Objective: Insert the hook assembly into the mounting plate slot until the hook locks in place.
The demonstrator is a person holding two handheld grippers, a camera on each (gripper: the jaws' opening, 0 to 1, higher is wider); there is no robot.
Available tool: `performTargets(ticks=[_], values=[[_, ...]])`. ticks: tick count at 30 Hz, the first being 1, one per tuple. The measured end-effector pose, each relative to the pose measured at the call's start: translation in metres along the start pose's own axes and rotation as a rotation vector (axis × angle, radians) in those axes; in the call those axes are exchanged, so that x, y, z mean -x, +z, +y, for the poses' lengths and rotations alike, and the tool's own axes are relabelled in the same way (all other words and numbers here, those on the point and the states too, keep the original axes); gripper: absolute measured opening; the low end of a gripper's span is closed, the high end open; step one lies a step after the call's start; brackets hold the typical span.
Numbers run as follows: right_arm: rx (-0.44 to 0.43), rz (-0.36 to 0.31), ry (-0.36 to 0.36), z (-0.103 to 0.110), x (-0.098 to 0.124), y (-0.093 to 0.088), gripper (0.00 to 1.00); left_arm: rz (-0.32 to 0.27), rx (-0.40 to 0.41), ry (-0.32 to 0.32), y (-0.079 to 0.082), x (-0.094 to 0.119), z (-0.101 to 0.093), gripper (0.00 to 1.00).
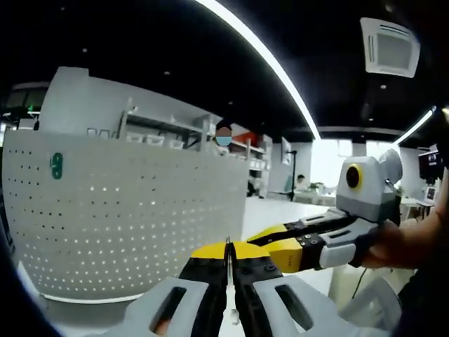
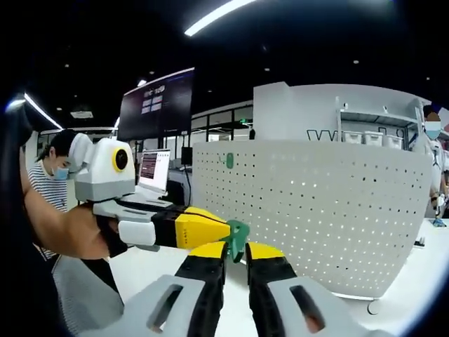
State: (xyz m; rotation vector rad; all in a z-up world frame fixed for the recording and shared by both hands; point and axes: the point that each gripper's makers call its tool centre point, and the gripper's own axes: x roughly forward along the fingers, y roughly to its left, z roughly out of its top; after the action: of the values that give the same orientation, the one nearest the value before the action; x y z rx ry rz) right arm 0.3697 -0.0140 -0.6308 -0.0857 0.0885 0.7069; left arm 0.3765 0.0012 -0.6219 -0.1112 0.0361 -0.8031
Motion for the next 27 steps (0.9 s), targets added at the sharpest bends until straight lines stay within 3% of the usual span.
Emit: performTargets(ticks=[27], values=[[-0.009,-0.013,-0.004,0.002,0.002,0.002,0.02,0.0,0.018,-0.026,0.002,0.002,-0.012,0.02]])
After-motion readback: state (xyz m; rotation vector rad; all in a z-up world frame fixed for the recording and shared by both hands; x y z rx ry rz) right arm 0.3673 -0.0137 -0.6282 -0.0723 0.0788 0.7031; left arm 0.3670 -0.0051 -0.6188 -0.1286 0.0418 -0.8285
